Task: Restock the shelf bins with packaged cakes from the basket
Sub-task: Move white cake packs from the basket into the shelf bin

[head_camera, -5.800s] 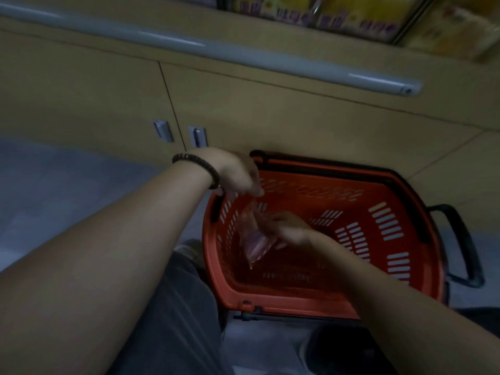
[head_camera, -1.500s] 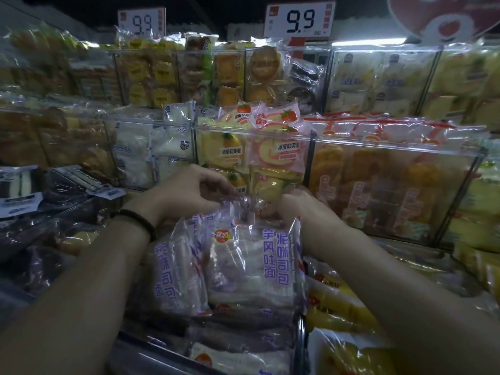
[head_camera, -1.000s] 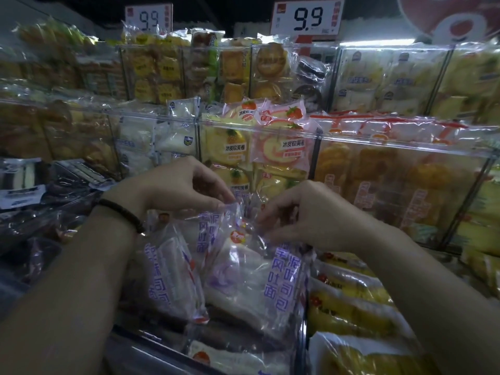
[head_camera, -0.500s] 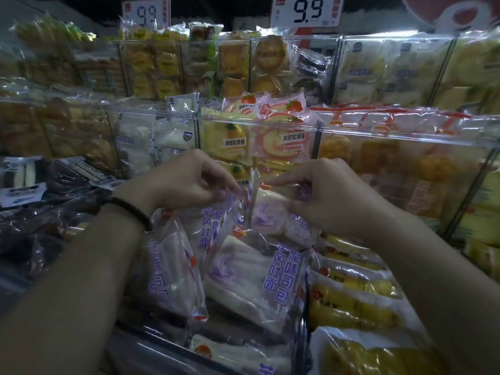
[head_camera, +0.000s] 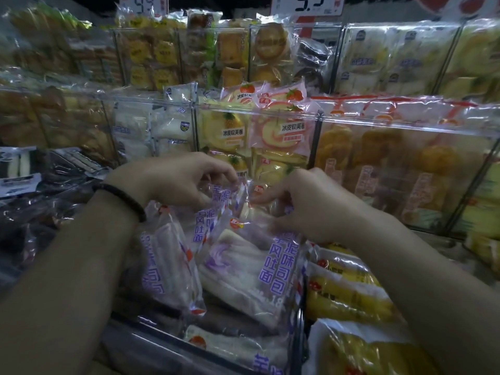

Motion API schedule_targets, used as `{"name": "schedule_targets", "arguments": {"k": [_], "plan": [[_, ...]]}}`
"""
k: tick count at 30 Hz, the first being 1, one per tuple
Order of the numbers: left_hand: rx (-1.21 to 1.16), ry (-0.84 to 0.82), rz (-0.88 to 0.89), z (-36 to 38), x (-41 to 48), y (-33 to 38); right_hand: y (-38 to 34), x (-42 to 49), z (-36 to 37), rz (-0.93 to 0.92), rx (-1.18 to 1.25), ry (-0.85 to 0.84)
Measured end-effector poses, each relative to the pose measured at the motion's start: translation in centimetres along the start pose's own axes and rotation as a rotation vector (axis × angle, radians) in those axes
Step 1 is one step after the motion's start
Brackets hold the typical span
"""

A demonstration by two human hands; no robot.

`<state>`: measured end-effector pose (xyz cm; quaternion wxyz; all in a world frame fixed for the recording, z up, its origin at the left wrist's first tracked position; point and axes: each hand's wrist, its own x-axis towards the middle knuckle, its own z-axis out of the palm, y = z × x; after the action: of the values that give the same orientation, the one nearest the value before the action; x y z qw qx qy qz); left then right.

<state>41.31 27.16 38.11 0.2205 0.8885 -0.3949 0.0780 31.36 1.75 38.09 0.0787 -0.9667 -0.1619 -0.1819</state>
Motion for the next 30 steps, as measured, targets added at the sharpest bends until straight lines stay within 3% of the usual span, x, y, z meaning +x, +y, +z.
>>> {"name": "schedule_targets", "arguments": {"k": [7,17,23,26,28,30], "plan": [[0.009,0.087,0.102,0.4,0.6,0.1,0.1,0.3,0.0,0.088,-0.110,0.157],[0.039,0.036,0.038,1.0,1.0,-0.3,-0.5,1.0,1.3,0.125,-0.145,0.049],[-0.015,0.034,-0.020,-1.8,-1.2,1.3,-1.8,0.3,-3.3,0.076,-0.072,-0.225],[0.025,0.128,-0.037,-4.0,-3.0,3.0,-2.5,-0.6,-5.4,0.111,-0.011,-0.088],[0.137,0.068,-0.058,-4.7,-4.1,3.8,-3.1,-1.7,-5.5,0.132,0.037,-0.007],[0.217,-0.090,-0.139,-4.4,-4.8,4.3,-4.3,-2.9,-4.7,0.144,0.074,-0.083]]}}
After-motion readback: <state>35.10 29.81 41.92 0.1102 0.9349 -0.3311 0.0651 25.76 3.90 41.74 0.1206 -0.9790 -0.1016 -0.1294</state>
